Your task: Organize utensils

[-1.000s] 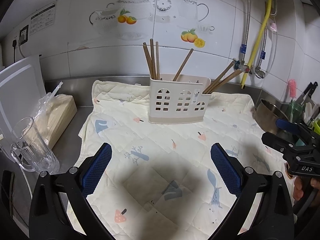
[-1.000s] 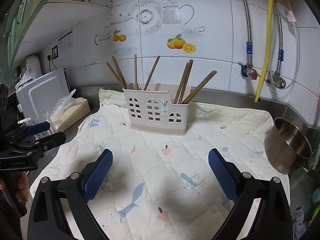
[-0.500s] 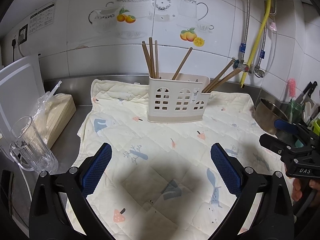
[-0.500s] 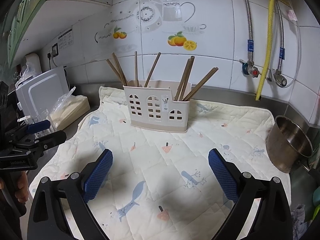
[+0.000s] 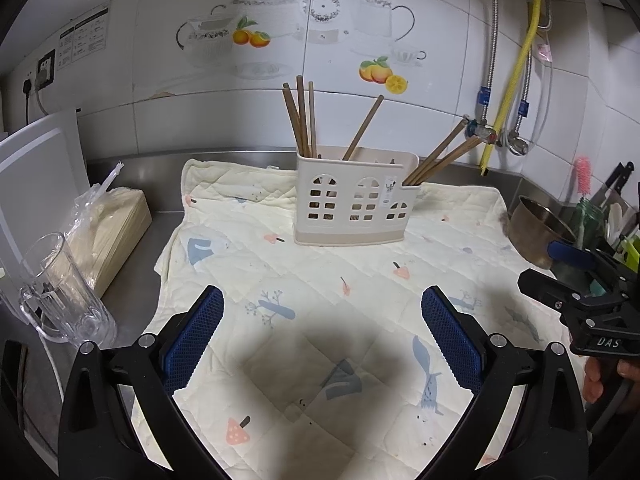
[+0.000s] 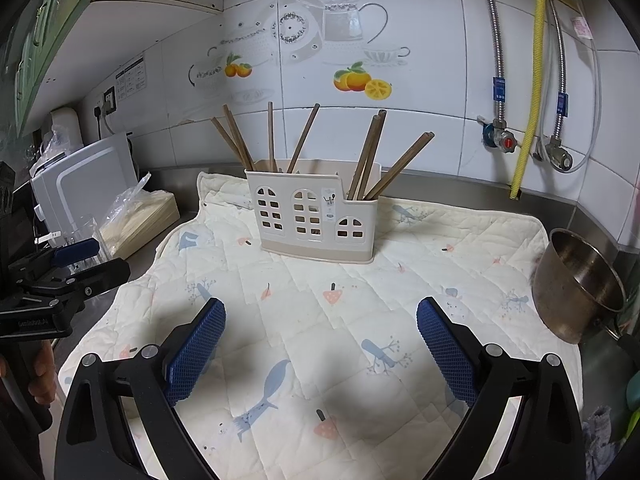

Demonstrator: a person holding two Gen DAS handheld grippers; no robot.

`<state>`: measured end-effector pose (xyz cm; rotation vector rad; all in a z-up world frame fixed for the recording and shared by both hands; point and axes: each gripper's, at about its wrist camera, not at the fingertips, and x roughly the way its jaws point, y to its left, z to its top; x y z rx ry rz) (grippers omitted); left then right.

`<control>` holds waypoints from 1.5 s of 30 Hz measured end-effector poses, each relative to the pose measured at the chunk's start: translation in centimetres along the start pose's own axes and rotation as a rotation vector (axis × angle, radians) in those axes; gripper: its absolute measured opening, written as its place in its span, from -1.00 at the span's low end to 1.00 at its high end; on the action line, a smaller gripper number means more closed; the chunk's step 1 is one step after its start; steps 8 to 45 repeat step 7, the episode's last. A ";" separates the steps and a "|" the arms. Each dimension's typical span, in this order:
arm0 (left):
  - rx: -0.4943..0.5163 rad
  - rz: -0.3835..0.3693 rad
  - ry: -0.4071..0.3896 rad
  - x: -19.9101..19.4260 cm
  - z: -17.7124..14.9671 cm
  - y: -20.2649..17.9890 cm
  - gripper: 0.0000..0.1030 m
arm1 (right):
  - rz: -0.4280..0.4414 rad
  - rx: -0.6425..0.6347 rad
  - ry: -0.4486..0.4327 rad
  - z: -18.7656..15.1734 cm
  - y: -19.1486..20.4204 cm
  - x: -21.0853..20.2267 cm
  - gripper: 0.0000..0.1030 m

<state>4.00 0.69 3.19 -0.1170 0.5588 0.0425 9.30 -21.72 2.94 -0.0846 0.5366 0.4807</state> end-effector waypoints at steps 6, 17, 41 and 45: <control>-0.006 0.009 0.009 0.2 -0.1 0.3 0.90 | -0.002 0.004 0.002 -0.1 -0.2 0.0 0.82; -0.007 0.010 0.011 0.2 -0.1 0.3 0.90 | -0.003 0.004 0.003 -0.2 -0.2 0.0 0.82; -0.007 0.010 0.011 0.2 -0.1 0.3 0.90 | -0.003 0.004 0.003 -0.2 -0.2 0.0 0.82; -0.007 0.010 0.011 0.2 -0.1 0.3 0.90 | -0.003 0.004 0.003 -0.2 -0.2 0.0 0.82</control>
